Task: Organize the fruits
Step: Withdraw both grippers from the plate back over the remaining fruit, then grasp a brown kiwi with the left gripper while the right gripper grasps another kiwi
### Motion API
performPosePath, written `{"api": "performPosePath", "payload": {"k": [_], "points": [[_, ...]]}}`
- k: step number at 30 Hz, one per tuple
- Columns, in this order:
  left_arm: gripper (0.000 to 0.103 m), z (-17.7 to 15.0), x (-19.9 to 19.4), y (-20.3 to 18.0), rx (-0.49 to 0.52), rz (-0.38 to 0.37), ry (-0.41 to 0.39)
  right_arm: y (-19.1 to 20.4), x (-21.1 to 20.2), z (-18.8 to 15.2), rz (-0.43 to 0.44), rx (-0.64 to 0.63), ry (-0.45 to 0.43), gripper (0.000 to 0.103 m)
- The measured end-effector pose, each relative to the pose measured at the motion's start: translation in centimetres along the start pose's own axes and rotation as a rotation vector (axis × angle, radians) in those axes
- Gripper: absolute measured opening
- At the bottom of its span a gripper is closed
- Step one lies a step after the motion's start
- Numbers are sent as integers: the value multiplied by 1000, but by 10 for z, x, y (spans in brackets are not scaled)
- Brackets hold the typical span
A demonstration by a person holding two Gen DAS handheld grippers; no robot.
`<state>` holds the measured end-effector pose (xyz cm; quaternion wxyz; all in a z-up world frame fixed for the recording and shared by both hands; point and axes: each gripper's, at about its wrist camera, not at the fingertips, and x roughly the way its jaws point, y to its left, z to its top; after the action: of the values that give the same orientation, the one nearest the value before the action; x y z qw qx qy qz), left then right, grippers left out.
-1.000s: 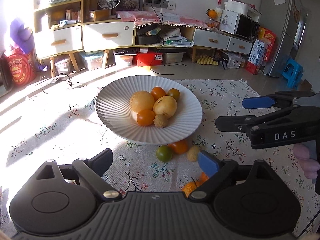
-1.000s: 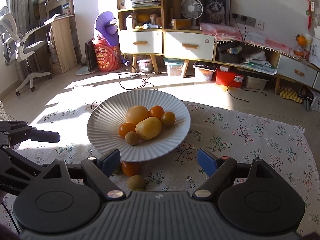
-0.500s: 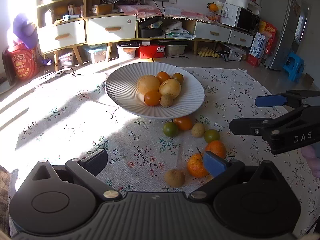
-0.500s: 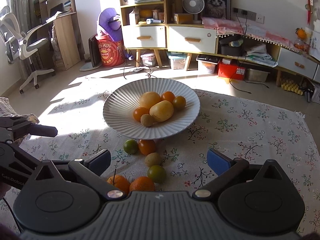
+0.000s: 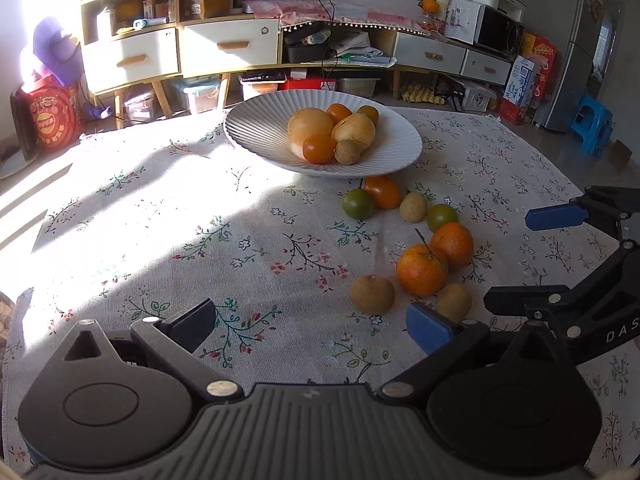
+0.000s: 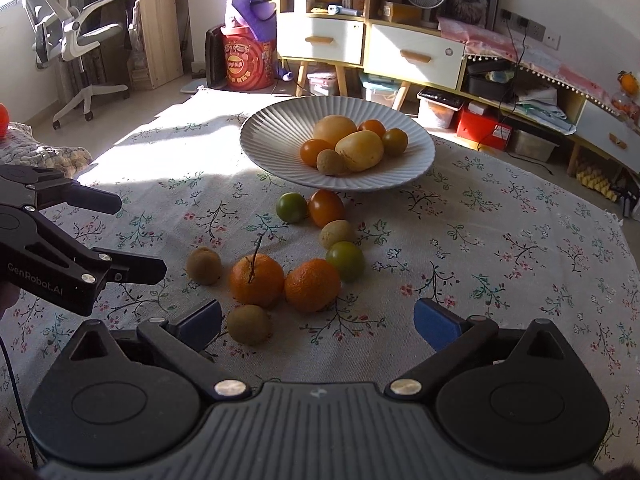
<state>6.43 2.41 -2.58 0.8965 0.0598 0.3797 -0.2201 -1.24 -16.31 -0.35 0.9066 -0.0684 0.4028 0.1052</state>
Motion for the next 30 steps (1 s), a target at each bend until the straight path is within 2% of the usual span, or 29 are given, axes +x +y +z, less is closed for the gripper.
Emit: {"api": "performPosePath", "payload": {"k": [14,21,24,30], "points": [[93,-18,20,-5,23,-27,-33,16,4,-27,19,-77,-17,102],[91,-19,22,-12,56,-29,-77,24,6,-35,40,-124,-31,102],[87,-20,22,-14,69,-33,-86,27,6,-38,47,-126,-52,101],[69,-18,21,-18,91,-42,-95,30,4,-38,56,-134,-75,91]]}}
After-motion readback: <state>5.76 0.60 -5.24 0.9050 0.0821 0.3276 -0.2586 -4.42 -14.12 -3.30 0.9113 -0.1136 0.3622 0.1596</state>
